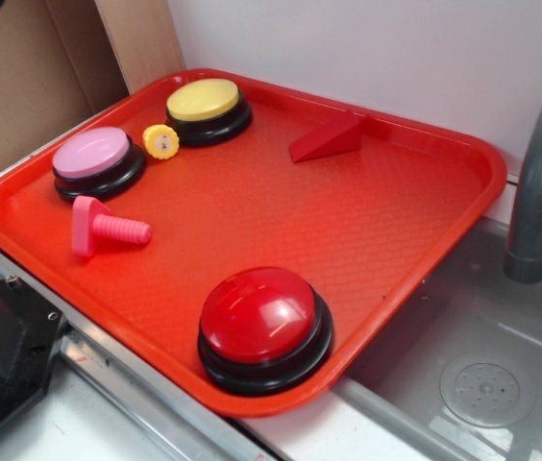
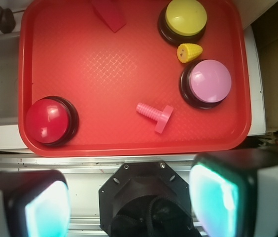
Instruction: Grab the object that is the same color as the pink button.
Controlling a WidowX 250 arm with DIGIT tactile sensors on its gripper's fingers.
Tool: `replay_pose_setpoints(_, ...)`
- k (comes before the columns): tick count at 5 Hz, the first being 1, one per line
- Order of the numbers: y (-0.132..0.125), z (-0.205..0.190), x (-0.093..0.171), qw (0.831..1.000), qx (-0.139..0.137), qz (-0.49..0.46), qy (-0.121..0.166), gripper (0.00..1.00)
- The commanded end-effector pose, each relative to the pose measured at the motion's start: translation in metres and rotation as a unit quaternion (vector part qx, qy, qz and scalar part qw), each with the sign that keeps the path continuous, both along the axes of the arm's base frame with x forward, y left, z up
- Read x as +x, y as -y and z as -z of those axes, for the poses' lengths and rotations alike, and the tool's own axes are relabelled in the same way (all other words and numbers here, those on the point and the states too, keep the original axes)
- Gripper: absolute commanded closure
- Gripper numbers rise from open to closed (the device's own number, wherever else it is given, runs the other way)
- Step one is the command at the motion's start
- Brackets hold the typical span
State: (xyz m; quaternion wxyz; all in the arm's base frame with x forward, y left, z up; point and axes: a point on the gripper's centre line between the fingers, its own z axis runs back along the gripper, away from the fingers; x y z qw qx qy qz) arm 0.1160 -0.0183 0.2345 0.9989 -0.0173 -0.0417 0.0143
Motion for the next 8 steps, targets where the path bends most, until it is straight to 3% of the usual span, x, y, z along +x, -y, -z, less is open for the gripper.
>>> replay_pose_setpoints(1,0.000,0.000,0.000,1.000,0.000,0.000,0.000,0.00)
replay_pose_setpoints(3,-0.022,0.044,0.001,0.999,0.011,-0.046,0.014,0.00)
replay_pose_setpoints(5,-0.058,0.104,-0.004,0.992,0.029,-0.119,-0.020,0.00)
replay_pose_setpoints(6,-0.069,0.135,-0.004,0.987,0.061,-0.148,-0.022,0.00)
replay_pose_setpoints(8,-0.077,0.191,0.008,0.987,0.072,-0.143,-0.033,0.00)
